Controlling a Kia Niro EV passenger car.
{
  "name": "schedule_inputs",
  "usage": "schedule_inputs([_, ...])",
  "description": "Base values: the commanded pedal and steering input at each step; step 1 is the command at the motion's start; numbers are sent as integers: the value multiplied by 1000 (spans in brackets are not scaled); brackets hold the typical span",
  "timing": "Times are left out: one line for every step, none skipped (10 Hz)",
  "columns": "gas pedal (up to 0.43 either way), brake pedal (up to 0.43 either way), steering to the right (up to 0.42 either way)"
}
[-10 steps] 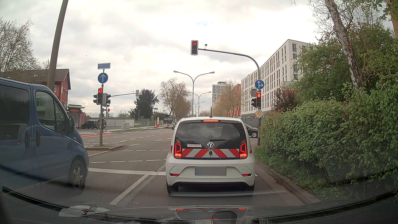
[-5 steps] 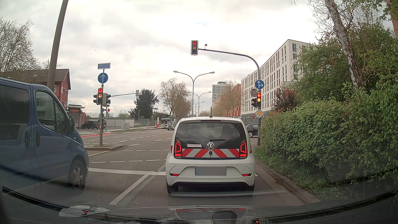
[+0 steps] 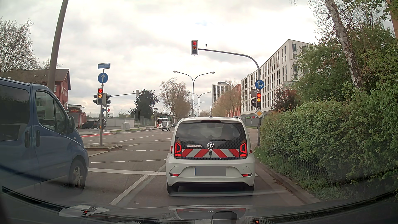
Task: Follow the waypoints while adhering to traffic rules and regulations
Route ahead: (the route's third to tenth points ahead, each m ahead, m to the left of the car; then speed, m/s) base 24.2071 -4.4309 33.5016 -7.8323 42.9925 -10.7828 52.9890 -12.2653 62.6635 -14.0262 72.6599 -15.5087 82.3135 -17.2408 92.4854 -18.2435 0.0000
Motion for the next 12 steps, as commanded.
schedule_inputs([0, 244, -5])
schedule_inputs([0, 244, -6])
schedule_inputs([0, 244, -6])
schedule_inputs([0, 238, -5])
schedule_inputs([0, 207, -6])
schedule_inputs([0, 79, -5])
schedule_inputs([0, 0, -5])
schedule_inputs([0, 0, -6])
schedule_inputs([0, 0, -6])
schedule_inputs([0, 0, -6])
schedule_inputs([59, 0, -6])
schedule_inputs([197, 0, -8])
